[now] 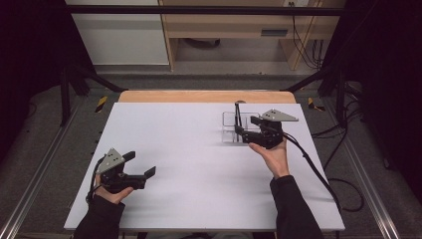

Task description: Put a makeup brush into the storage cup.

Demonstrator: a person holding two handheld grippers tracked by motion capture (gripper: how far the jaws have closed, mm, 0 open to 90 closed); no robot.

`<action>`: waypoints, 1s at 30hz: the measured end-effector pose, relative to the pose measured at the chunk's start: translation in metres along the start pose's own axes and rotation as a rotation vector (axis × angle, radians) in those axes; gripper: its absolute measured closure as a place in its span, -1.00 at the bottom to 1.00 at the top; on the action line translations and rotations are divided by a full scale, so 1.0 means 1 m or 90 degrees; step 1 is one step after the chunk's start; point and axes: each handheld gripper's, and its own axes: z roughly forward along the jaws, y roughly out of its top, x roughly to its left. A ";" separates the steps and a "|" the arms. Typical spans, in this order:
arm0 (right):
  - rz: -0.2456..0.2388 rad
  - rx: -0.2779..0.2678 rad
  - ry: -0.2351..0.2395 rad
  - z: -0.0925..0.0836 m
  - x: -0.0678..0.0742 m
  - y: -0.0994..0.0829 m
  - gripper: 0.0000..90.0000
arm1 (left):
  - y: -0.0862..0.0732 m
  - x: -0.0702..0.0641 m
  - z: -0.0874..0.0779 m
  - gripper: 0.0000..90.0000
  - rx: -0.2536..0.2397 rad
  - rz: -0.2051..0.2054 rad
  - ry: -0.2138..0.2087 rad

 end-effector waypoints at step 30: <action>-0.009 -0.036 0.009 -0.071 0.000 -0.036 -0.88 | 0.000 0.004 -0.003 -0.93 -0.001 -0.005 0.000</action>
